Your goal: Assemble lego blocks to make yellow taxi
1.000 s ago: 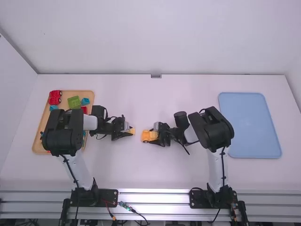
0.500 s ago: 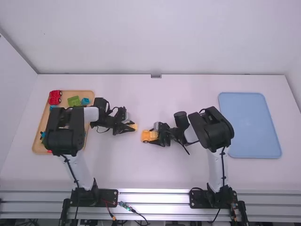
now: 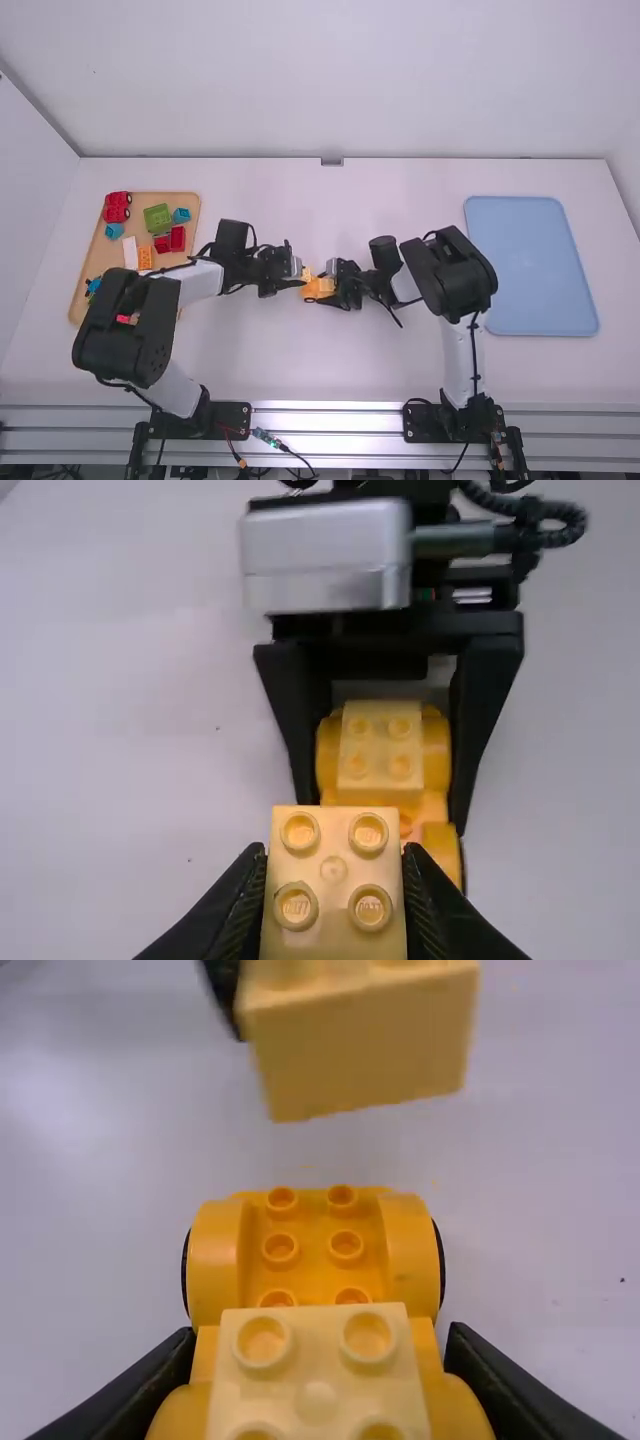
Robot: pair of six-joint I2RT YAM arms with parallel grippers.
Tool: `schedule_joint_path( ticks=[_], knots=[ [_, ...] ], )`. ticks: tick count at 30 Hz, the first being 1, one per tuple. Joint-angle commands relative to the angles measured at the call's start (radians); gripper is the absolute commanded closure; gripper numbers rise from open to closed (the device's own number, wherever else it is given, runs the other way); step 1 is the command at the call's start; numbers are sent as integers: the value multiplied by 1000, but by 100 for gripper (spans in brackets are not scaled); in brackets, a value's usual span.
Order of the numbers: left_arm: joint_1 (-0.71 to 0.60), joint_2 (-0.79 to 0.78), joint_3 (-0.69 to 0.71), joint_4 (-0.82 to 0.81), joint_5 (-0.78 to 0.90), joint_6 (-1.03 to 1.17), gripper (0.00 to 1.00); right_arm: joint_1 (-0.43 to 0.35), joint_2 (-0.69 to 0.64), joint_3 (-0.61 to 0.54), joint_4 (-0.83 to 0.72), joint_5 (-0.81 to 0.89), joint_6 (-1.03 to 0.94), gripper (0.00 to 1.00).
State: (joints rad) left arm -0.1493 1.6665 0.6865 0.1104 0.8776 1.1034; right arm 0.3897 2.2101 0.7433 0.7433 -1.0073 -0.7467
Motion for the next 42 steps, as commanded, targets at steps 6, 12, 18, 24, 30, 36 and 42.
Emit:
schedule_joint_path(
  ticks=[6,12,18,24,30,36,42],
  knots=[
    [-20,-11,-35,8,1,-31,98,-3,19,-4,-28,58,-18,51],
    [-36,-11,-50,31,-1,-22,98,-4,19,-4,-25,19,-22,51],
    [-29,32,-58,68,28,-22,98,-2,19,-4,-34,9,-47,52],
    [-36,85,-29,64,73,-19,98,-4,19,-2,-45,8,-47,52],
    [-39,123,-8,63,72,-17,98,-4,19,-2,-45,9,-47,52],
    [-39,154,12,63,73,-15,98,-2,19,-3,-72,-18,-97,53],
    [-48,164,5,87,87,-15,98,-3,19,-2,-69,-18,-97,53]
  ],
)
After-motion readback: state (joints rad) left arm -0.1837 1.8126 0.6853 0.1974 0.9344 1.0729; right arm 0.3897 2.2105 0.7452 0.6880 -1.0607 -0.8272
